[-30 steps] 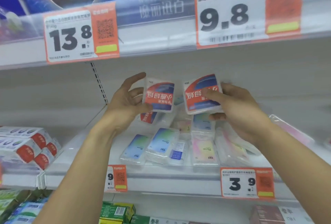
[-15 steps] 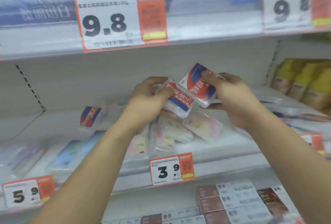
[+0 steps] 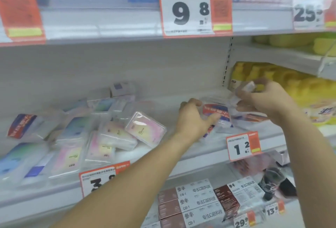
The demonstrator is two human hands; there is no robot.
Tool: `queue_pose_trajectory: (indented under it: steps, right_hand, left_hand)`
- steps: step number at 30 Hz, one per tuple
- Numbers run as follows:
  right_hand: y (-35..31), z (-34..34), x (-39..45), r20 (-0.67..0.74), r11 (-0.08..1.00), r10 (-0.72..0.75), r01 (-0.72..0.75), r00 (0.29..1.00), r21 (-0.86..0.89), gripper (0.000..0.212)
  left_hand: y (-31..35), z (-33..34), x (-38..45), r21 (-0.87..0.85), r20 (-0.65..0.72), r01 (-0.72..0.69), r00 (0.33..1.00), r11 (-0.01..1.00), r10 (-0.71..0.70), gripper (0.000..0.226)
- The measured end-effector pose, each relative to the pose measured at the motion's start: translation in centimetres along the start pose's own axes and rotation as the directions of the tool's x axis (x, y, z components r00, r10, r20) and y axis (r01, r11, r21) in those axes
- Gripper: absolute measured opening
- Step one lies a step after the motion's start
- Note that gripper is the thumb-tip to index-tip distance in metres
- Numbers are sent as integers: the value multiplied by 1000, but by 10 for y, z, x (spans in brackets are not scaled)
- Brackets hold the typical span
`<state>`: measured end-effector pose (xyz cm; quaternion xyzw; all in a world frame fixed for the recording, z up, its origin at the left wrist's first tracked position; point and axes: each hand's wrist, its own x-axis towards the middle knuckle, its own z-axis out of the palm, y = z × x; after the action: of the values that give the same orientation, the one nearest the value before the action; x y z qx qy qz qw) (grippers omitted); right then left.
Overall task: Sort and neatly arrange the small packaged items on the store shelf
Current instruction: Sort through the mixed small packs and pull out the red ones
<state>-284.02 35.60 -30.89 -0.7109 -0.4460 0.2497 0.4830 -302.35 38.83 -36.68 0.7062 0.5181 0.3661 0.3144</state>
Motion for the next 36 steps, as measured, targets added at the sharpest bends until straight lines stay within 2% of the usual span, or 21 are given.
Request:
queue_pose_trajectory:
  steps: [2,3,5,8,10,12,14,16,19,22,25,27,29,31,33,36]
  right_hand:
    - [6,-5,6,-58,988,-54,46,997,-145,61]
    - [9,-7,8,-90,963,-94,68,992,-261,57]
    - [14,-8,10,-88,910,-123,77,988,-407,53]
    - [21,-3,12,24,883,-89,90,996,-460,49]
    - [24,3,13,108,835,-104,146,989,-530,40]
    - [23,8,13,93,791,-164,187,982,-582,29]
    - [14,10,10,5,807,-242,204,970,-555,23]
    - [-1,14,4,-41,812,-329,261,943,-523,19]
    - [-32,38,-14,46,769,-468,432,883,-470,16]
    - [-62,92,-46,174,716,-598,619,782,-324,9]
    - [-84,157,-88,353,652,-654,735,669,-184,7]
    - [-94,199,-116,466,598,-677,795,569,-102,7]
    - [-101,235,-140,513,530,-725,848,460,-12,8]
    - [-104,267,-160,572,468,-736,883,362,44,13]
    - [-105,290,-175,648,445,-695,895,312,46,25]
    - [-107,311,-186,754,417,-583,908,304,-44,53]
  left_hand:
    - [-5,9,-1,248,-21,-64,997,967,71,56]
    - [-6,11,-2,279,-3,-54,998,959,58,56]
    - [-4,16,0,242,45,-13,999,970,2,56]
    - [2,24,2,216,83,-35,996,976,18,55]
    - [6,25,0,183,151,-59,988,981,31,56]
    - [8,19,-4,189,216,-58,976,980,16,62]
    - [9,3,-7,253,191,-87,981,964,39,66]
    - [12,-22,-14,266,110,-171,983,949,146,59]
    - [14,-67,-31,281,19,-309,948,909,317,29]
    - [3,-125,-52,340,-88,-313,928,887,361,15]
    - [-27,-196,-66,427,-200,-178,938,887,284,15]
    - [-62,-250,-70,453,-309,-13,936,891,170,13]
    - [-98,-300,-76,475,-385,210,923,855,-12,23]
    - [-129,-339,-87,526,-335,399,909,751,-248,45]
    - [-150,-362,-96,515,-278,462,887,722,-370,50]
    - [-174,-375,-94,405,-303,411,903,817,-305,43]
